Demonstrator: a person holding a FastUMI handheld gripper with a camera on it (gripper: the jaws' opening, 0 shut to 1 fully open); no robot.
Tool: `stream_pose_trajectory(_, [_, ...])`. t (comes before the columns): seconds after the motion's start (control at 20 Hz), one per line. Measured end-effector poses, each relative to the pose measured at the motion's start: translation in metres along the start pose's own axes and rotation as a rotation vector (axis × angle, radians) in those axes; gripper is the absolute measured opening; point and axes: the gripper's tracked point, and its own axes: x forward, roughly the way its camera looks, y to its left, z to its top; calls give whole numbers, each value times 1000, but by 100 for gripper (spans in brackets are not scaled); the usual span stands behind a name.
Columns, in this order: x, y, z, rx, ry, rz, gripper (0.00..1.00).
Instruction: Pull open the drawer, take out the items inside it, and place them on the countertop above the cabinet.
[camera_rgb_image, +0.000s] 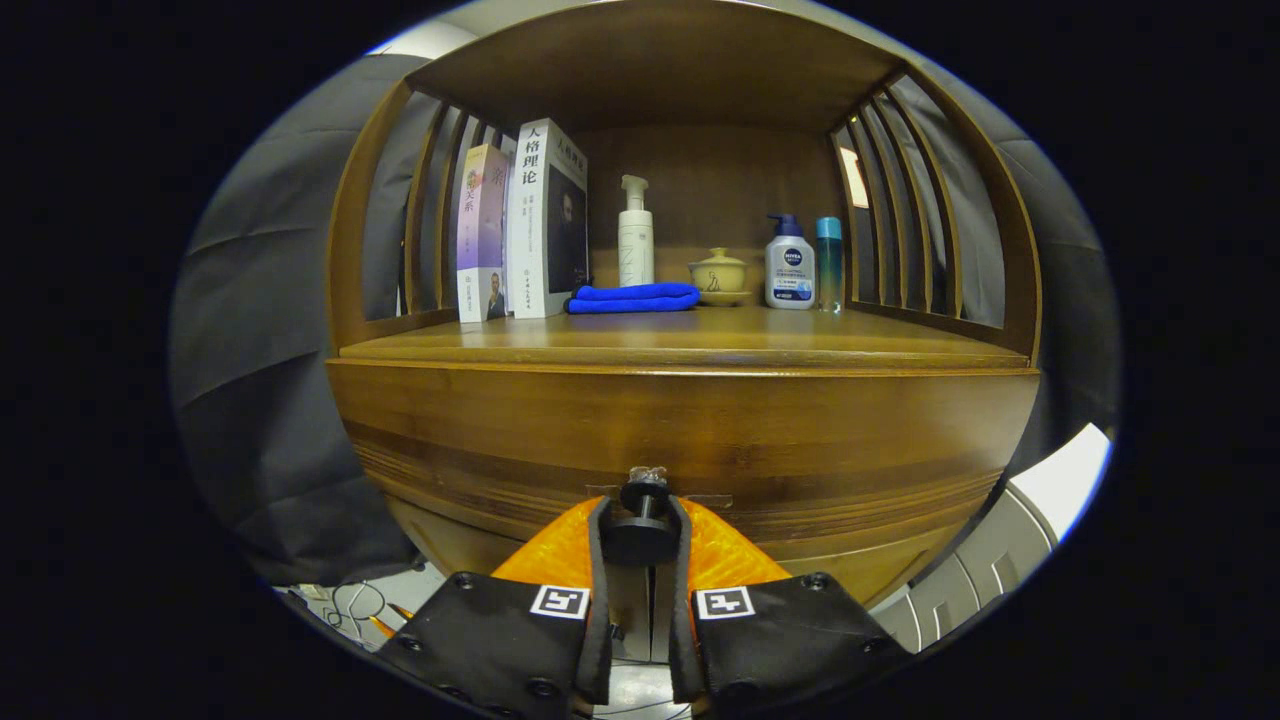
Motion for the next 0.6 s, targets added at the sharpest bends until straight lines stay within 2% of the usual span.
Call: stream_pose_trajectory(0.6, [-59, 2, -16, -2, -7, 37, 25])
